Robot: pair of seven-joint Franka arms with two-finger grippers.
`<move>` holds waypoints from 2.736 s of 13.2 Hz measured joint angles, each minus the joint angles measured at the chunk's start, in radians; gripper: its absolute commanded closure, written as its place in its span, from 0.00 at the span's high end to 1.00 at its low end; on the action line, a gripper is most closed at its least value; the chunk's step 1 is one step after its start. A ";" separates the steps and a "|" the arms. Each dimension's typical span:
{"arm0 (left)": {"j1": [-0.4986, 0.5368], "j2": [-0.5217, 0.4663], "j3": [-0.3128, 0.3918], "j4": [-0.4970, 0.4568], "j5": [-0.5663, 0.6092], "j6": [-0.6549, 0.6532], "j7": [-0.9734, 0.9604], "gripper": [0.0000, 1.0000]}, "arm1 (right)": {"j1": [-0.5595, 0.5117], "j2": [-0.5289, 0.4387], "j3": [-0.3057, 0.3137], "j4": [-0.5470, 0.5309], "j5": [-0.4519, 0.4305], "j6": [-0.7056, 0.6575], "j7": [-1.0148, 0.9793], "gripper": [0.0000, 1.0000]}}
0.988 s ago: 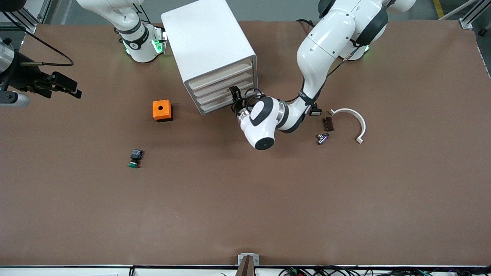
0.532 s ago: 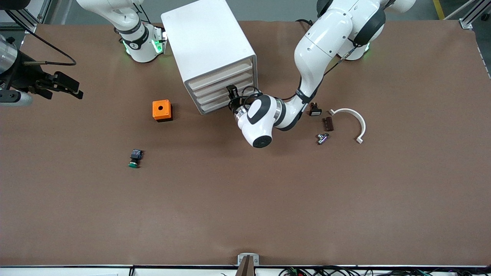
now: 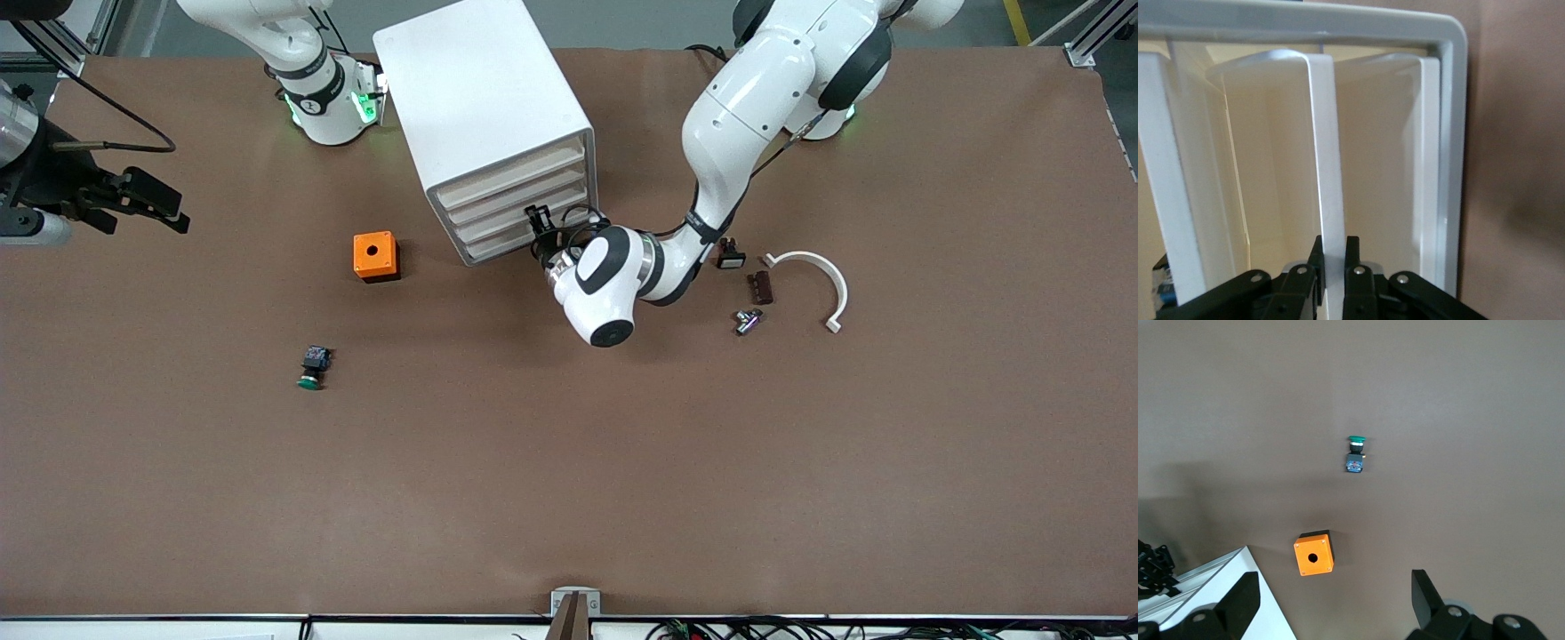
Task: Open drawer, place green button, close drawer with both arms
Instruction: 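Pull the drawer open with the left gripper, then grasp the green push button with the right gripper while the left gripper withdraws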
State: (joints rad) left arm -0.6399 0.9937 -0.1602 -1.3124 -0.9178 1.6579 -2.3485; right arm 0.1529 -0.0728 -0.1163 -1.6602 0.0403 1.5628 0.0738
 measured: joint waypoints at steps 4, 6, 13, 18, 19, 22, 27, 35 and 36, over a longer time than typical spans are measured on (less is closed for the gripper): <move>0.065 0.000 0.005 0.018 0.000 0.005 0.019 0.00 | 0.007 0.005 0.000 -0.001 -0.031 0.000 0.000 1.00; 0.100 0.000 0.013 0.032 0.000 0.011 0.042 0.00 | 0.017 0.016 0.001 -0.002 -0.038 0.006 0.000 1.00; 0.190 0.000 0.037 0.053 0.000 0.011 0.095 0.00 | 0.049 0.269 0.001 -0.038 -0.038 0.213 0.002 1.00; 0.202 0.000 0.051 0.060 -0.002 0.014 0.141 0.99 | 0.054 0.323 0.001 -0.243 -0.038 0.564 0.002 1.00; 0.203 0.000 0.058 0.061 -0.003 0.021 0.175 1.00 | 0.058 0.330 0.001 -0.294 -0.038 0.632 0.006 1.00; 0.220 0.000 0.082 0.063 -0.002 0.030 0.241 1.00 | 0.063 0.381 0.001 -0.350 -0.038 0.720 0.023 1.00; 0.243 -0.076 0.173 0.095 0.101 0.030 0.368 1.00 | 0.063 0.472 -0.002 -0.350 -0.038 0.776 0.110 1.00; 0.285 -0.317 0.312 0.101 0.666 -0.015 0.956 1.00 | 0.051 0.583 -0.008 -0.350 -0.038 0.844 0.118 0.97; 0.282 -0.361 0.312 0.102 0.725 -0.037 1.026 1.00 | 0.051 0.587 -0.008 -0.350 -0.038 0.846 0.118 0.85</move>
State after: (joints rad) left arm -0.3581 0.6325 0.1520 -1.2103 -0.1925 1.6206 -1.3228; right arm 0.2039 0.5138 -0.1247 -2.0103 0.0022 2.4092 0.1917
